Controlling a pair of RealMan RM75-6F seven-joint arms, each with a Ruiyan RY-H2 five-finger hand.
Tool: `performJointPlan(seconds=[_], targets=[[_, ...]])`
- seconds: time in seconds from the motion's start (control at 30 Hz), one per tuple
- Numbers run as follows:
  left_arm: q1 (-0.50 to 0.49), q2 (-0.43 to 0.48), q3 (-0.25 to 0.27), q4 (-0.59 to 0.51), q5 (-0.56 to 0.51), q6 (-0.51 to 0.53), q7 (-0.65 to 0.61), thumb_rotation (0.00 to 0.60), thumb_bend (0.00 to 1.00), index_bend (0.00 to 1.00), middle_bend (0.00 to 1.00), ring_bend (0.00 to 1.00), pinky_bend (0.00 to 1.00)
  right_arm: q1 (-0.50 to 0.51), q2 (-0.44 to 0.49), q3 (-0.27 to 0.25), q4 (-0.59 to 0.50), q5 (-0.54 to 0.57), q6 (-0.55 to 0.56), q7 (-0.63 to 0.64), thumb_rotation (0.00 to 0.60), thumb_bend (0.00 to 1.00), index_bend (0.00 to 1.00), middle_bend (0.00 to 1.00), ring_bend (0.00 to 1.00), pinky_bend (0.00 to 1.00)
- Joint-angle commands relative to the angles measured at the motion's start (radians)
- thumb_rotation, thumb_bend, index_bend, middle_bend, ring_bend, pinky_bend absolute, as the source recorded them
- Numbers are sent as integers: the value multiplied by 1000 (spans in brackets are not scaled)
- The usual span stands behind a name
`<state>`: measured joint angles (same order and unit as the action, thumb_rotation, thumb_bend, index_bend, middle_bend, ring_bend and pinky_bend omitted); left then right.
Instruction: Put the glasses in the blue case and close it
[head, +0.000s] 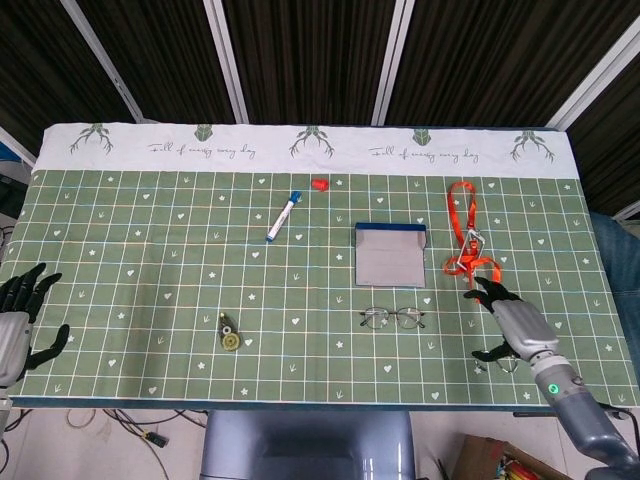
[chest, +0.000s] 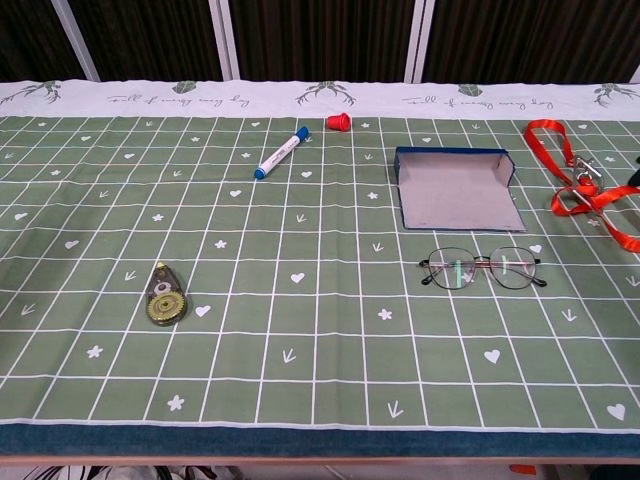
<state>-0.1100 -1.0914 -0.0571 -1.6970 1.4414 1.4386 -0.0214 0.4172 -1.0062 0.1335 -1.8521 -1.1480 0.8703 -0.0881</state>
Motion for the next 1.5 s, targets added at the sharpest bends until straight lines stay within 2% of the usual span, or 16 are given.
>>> performJointPlan(seconds=[0.03,0.17,0.37,0.7,1.3,1.5], targets=[[-1,2,-1,-2,-2,-2,-4,600,403,110,7,0,0,68,-83,17,20,75,-34,-99,600,258,258,15,40,175],[-2,7,-3,-5,-18,-14,-9,600,404,110,7,0,0,120,-157,17,51,150,-23,-206,600,288,276,16,40,175],[-6,14,-5,-10,-26,-24,-9,600,403,110,7,0,0,208,-271,24,87,335,17,-355,600,345,314,17,40,175],[-7,16,-5,-12,-29,-27,-10,600,403,110,7,0,0,288,-378,34,162,483,36,-399,600,353,395,17,40,175],[-8,17,-5,-12,-34,-31,-8,600,403,117,7,0,0,319,-454,36,226,499,33,-325,600,354,500,20,47,175],[-9,19,-7,-14,-39,-34,-8,600,403,118,7,0,0,327,-476,32,243,491,38,-317,600,383,523,20,47,175]])
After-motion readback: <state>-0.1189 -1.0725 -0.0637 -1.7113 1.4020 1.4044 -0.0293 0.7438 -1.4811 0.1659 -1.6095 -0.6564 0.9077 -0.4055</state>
